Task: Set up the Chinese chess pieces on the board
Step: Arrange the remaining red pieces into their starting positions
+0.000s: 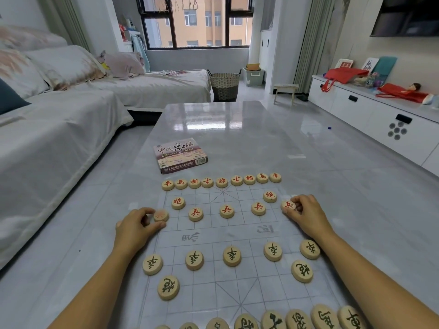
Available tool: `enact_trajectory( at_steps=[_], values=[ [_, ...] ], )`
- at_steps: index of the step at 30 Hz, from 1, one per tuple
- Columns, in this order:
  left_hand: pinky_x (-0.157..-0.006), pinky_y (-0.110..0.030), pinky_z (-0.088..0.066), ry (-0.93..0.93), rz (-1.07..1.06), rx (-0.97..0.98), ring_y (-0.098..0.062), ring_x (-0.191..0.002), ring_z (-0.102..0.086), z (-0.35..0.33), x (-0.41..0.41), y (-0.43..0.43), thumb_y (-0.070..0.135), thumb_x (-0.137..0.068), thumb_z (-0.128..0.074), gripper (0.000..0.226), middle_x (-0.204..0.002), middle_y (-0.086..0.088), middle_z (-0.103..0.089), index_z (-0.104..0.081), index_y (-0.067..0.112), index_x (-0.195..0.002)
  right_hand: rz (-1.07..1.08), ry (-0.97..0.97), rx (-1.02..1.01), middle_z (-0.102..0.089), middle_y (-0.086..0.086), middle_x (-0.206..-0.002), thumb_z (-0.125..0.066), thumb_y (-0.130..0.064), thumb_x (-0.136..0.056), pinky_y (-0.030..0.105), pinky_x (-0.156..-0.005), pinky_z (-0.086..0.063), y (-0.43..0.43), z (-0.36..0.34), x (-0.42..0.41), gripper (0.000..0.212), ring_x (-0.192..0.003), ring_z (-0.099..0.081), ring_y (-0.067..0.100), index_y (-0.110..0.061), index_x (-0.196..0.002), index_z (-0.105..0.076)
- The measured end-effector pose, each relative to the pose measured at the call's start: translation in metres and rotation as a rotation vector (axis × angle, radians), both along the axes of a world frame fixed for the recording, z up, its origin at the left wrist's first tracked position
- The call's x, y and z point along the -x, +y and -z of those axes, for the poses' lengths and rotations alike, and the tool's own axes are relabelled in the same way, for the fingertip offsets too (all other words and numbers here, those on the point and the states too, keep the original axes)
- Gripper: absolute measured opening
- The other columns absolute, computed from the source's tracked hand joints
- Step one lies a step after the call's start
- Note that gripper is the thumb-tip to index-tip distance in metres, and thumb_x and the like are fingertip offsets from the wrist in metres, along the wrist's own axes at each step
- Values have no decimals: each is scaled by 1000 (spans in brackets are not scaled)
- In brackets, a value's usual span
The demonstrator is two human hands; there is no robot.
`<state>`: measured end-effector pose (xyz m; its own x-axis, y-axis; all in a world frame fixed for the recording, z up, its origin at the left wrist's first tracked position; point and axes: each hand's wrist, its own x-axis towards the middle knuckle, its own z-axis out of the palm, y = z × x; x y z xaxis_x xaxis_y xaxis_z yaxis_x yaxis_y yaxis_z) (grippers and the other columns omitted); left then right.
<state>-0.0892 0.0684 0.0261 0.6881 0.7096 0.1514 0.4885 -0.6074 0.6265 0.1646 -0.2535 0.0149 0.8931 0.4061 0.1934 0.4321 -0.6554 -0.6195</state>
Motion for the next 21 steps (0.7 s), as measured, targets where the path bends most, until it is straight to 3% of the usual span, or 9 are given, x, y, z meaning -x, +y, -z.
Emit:
enact_trajectory(
  at_steps=[21],
  values=[
    [-89,-43,-41,1,-5,15,-16,-80,-53,-1,1,0,39,-77,-69,37,-83,1,-56,-60,22,-108,0,29,10,-51,9,-109,-68,-31,-82,33,-83,-46,1,-4,4,38,-93,-52,20,-7,-110,-57]
  ],
)
